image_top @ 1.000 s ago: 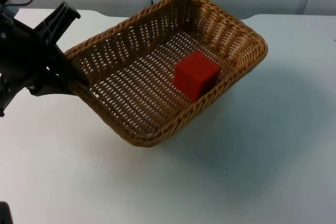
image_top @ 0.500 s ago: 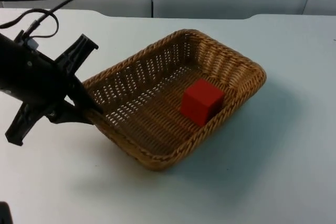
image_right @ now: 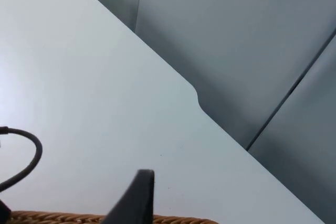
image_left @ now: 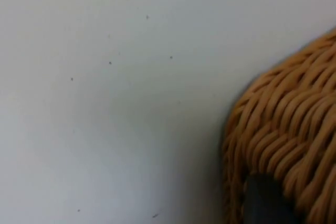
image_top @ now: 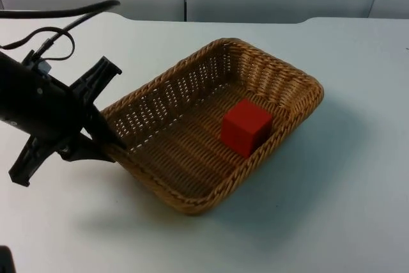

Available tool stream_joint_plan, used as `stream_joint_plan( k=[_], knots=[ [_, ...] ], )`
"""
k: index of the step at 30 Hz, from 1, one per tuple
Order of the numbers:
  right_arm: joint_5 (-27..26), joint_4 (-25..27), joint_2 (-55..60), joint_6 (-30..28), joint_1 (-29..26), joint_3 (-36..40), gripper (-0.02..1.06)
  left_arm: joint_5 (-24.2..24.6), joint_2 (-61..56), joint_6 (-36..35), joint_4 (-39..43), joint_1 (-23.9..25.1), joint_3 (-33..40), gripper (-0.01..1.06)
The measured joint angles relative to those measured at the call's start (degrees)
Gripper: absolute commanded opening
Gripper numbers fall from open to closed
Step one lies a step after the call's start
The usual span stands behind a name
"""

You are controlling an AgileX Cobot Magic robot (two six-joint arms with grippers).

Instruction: Pick up the basket with the left hand and place the cube into the basket with the right hand.

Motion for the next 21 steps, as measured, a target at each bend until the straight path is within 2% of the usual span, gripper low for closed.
stream_joint_plan(
  k=[2, 3, 6, 9, 11, 13, 14, 15, 16, 18, 19, 20, 21],
  knots=[
    [0.0, 0.0, 0.0, 0.0, 0.0, 0.0, 1.05, 0.0, 0.0, 0.77, 0.0, 0.0, 0.0, 0.56],
    [0.0, 0.0, 0.0, 0.0, 0.0, 0.0, 1.05, 0.0, 0.0, 1.21, 0.0, 0.0, -0.1, 0.56],
    [0.0, 0.0, 0.0, 0.0, 0.0, 0.0, 1.05, 0.0, 0.0, 3.03, 0.0, 0.0, -1.56, 0.77],
    [0.0, -0.05, 0.0, 0.0, 0.0, 0.0, 1.05, 0.65, 0.09, 4.71, 0.8, 0.43, -4.15, 0.77],
    [0.0, -1.73, 0.0, 0.0, 0.0, 0.0, 1.05, 2.89, 0.09, 5.54, 2.66, 1.82, -7.11, 0.76],
    [-0.22, -3.53, -0.1, 0.2, 0.0, 0.0, 1.05, 4.14, 0.09, 5.65, 3.2, 2.82, -8.59, 0.65],
    [-0.5, -5.12, -0.35, 0.95, 0.0, 0.0, 1.05, 5.88, 0.09, 5.68, 3.62, 3.73, -10.52, 0.65],
    [-0.77, -7.62, -0.65, 2.98, 0.0, -0.18, 1.04, 7.99, 0.09, 5.81, 3.73, 4.99, -12.63, 0.54],
    [-0.77, -10.13, -0.91, 5.25, 0.0, -0.56, 1.01, 10.33, 0.09, 5.84, 3.92, 6.32, -14.8, 0.34],
    [-0.77, -17.15, -2.17, 12.38, 0.0, -2.38, 0.91, 14.64, -0.23, 5.84, 4.19, 8.79, -18.56, 0.08],
    [-0.77, -17.15, -2.17, 12.38, 0.0, -2.38, 0.86, 14.64, -0.23, 5.84, 4.19, 8.79, -18.56, 0.0],
    [-0.46, -20.9, -2.95, 16.17, 0.0, -3.58, 0.86, 16.21, -0.8, 5.96, 4.47, 10.07, -20.25, 0.0],
    [-0.16, -24.55, -3.74, 19.36, 0.0, -4.7, 0.7, 17.31, -1.54, 5.96, 4.61, 11.27, -21.46, 0.0]
  ],
)
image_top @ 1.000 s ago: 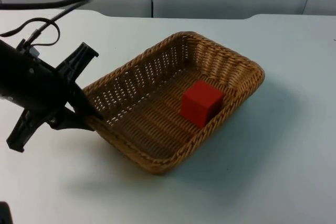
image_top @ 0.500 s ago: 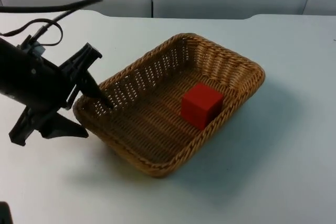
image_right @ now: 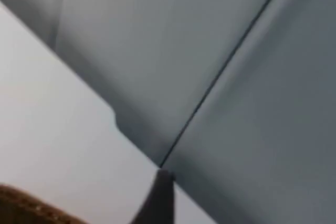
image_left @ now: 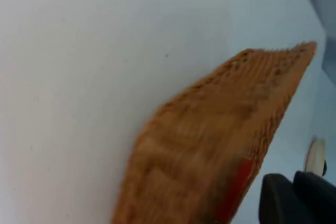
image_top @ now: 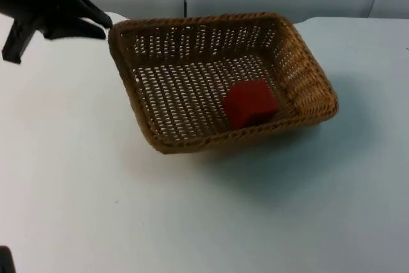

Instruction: Pick up the basket with the left hand and place the cube into the basket with the right hand.

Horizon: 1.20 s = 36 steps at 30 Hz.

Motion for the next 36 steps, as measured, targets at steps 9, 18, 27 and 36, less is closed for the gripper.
stream_joint_plan(
  k=[9, 18, 27, 36],
  knots=[
    [3.46, -14.8, -2.97, 16.94, 0.0, -5.5, 0.08, 1.76, -4.36, -4.82, 11.64, 3.5, -2.12, 0.0],
    [7.93, -15.65, -2.97, 19.87, 0.0, -5.62, 0.0, 2.11, -3.98, -6.89, 21.71, 2.98, -2.02, 0.0],
    [20.2, -32.76, -7.28, 32.21, 0.0, -5.62, 0.0, 2.21, -9.07, -2.9, 30.1, 2.61, -2.14, 0.0],
    [22.79, -35.54, -30.05, 38.86, 0.0, 0.6, 0.0, -2.26, -33.59, -2.51, 40.73, 4.56, -2.72, 0.0]
  ],
)
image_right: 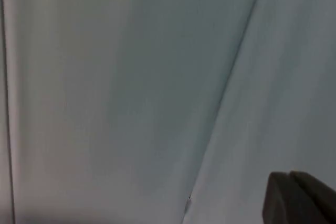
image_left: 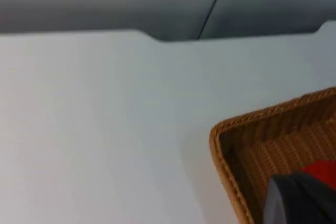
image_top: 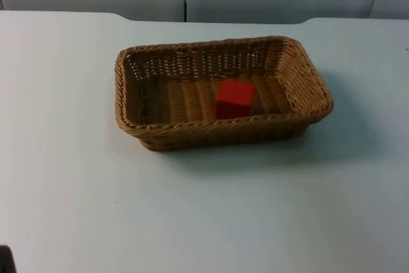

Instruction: Pick up the basket with the left hand and place the cube into the basket with the right hand.

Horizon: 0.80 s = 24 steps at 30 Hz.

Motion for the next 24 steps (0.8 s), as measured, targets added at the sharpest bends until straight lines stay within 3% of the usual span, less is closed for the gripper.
stream_joint_plan(
  k=[3, 4, 8, 9, 12, 16, 20, 24],
  knots=[
    [0.38, 1.82, -9.75, 0.7, 0.0, 10.84, 0.0, 3.14, -9.76, 0.0, 0.11, 0.0, -0.1, 0.0],
    [0.38, 1.82, -9.75, 0.7, 0.0, 10.84, 0.0, 3.14, -9.76, 0.0, 0.11, 0.0, -0.1, 0.0],
    [0.15, 5.55, -21.43, 3.84, 0.0, 29.07, 0.0, 5.0, -24.15, 0.0, -0.26, 0.0, 4.39, 0.0],
    [0.15, 5.55, -21.43, 3.84, 0.0, 29.07, 0.0, 5.0, -24.15, 0.0, -0.26, 0.0, 4.39, 0.0],
    [-2.03, 11.6, -32.76, 4.55, 0.0, 42.75, 0.0, 6.45, -39.47, 0.0, -0.26, 0.0, 13.01, 0.0],
    [-3.05, 15.42, -39.75, 3.69, 0.0, 48.47, 0.0, 7.05, -50.34, 0.12, -0.26, 0.0, 19.06, 0.0],
    [-2.55, 23.67, -48.83, -4.39, 0.0, 51.81, 0.0, 8.19, -65.2, 0.33, 0.57, 0.0, 26.5, 0.0],
    [-0.28, 27.37, -52.83, -7.71, 0.0, 53.05, 0.0, 11.17, -73.79, -1.91, 5.35, 0.0, 30.7, 0.0]
  ],
)
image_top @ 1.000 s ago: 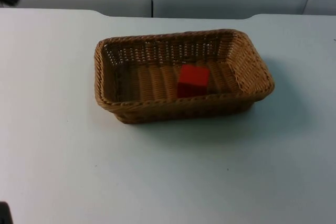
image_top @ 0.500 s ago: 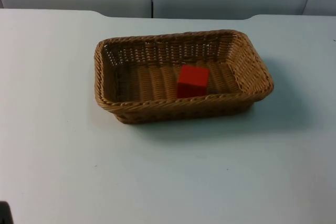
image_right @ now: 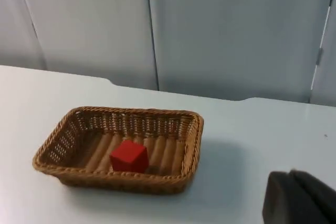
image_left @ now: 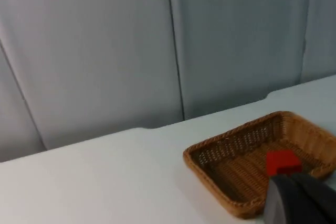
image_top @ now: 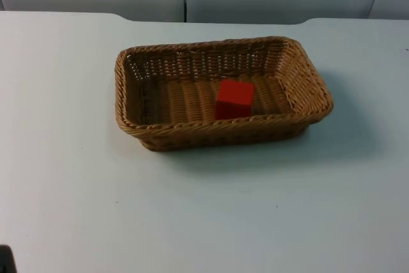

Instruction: Pick up the basket with the left hand and place the cube into the basket with the right hand.

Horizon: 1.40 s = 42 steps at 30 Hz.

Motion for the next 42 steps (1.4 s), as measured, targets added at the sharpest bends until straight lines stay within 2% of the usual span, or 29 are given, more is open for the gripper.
stream_joint_plan(
  k=[3, 4, 7, 16, 21, 31, 33, 37, 38, 42],
  knots=[
    [3.86, 0.98, -1.82, -0.77, 0.0, 0.79, 0.0, 4.87, -2.06, -4.03, 8.38, 0.0, 1.98, 0.0],
    [3.86, 0.98, -1.82, -0.77, 0.0, 0.79, 0.0, 4.87, -2.06, -4.03, 8.38, 0.0, 1.98, 0.0],
    [8.48, 1.91, -1.94, -1.02, 0.0, 2.26, 0.0, 7.37, -2.06, -6.78, 14.57, -1.05, 5.23, 0.0],
    [11.96, 5.77, -2.04, -1.23, 0.0, 6.94, 0.0, 7.6, -2.06, -9.64, 16.22, -2.13, 10.93, 0.0],
    [12.77, 6.01, -3.29, -1.59, 0.0, 7.34, 0.0, 5.87, -2.06, -10.03, 16.33, -4.54, 12.04, 0.0],
    [12.77, 6.01, -3.68, -1.74, 0.0, 7.34, 0.0, 5.13, -2.06, -10.03, 16.67, -5.84, 12.14, 0.0],
    [12.77, 6.14, -3.68, -1.74, -1.12, 7.34, 0.0, 5.13, -2.06, -10.03, 16.67, -5.84, 12.14, 0.0],
    [12.77, 6.14, -3.7, -1.84, -10.99, 7.34, 0.0, 5.04, -2.06, -10.03, 16.67, -5.84, 12.14, 0.0],
    [12.77, 6.14, -3.7, -1.84, -10.99, 7.34, 0.0, 5.04, -2.06, -10.03, 16.67, -5.84, 12.14, 0.0],
    [12.91, 6.14, -5.31, -1.84, -23.26, 7.34, 0.0, 5.04, -2.06, -10.15, 16.67, -5.84, 12.14, 0.0]
  ],
)
